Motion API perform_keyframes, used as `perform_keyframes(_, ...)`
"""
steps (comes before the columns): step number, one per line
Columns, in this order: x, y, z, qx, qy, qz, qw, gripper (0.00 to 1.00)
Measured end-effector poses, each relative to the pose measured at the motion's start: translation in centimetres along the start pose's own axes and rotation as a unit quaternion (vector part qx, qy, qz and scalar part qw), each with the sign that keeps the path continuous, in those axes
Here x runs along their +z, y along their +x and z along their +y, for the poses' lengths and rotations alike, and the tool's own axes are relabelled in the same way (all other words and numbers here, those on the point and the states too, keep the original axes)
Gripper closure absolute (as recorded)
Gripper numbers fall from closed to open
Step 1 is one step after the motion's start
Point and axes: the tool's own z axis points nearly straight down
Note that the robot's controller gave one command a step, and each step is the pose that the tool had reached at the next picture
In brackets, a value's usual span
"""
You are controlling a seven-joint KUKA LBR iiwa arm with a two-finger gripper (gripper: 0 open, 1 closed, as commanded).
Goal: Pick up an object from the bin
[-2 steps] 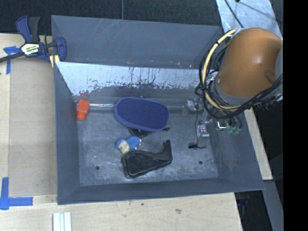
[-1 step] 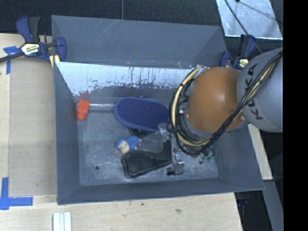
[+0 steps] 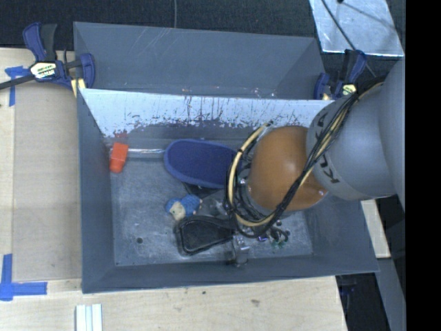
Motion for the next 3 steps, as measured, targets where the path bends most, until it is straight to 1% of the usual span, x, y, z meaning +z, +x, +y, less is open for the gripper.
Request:
perform_keyframes(1, -0.4, -0.2, -0.1, 0.001, 0.001, -0.0037, 1.0000, 1.00)
perform_keyframes(2, -8.1, -5.1, -3.1, -0.002, 0.002, -0.0066, 1.0000, 1.00)
perform_keyframes(3, -18.4, -6.6, -4.0, -0.007, 0.002, -0.0048, 1.0000, 1.00)
